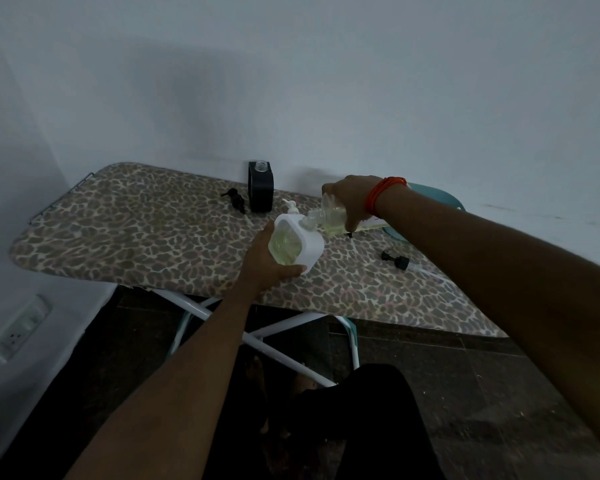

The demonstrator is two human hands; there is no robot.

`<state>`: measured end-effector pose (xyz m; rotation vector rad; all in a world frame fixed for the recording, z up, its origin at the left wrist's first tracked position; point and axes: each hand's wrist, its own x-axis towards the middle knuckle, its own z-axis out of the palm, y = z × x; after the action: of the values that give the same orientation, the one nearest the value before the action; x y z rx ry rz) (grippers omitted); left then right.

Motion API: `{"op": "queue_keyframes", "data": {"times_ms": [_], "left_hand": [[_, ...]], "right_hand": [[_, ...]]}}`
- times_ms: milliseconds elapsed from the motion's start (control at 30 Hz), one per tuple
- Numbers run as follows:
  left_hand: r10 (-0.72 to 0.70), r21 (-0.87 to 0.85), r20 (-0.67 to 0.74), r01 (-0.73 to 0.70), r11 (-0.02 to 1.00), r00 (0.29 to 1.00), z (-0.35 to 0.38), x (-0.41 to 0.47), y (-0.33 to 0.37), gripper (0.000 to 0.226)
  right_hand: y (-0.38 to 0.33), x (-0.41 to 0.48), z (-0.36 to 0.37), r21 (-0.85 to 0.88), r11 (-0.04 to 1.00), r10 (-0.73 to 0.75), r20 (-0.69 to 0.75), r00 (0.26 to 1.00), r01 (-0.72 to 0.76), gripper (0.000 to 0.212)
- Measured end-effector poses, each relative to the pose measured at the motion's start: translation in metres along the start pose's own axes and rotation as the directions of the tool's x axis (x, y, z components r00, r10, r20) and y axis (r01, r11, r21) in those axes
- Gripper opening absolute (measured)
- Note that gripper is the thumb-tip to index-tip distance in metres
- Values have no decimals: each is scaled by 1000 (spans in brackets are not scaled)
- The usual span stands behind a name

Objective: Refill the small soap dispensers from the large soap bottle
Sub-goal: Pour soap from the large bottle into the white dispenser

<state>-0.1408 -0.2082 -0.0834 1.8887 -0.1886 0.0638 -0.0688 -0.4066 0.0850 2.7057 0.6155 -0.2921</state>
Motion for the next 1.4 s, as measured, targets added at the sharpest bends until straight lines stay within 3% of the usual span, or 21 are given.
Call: {"op": "queue_keyframes", "data": {"times_ms": [667,1400], "left_hand": [[64,-13,-30,-65,998,997,0,-2,1,109],[44,-9,-21,-44,999,999,1,1,-2,115]], "right_hand": [[0,2,1,0,1000,5,7,1000,-5,85],[2,3,2,-13,1000,-13,-8,1000,13,81]]}}
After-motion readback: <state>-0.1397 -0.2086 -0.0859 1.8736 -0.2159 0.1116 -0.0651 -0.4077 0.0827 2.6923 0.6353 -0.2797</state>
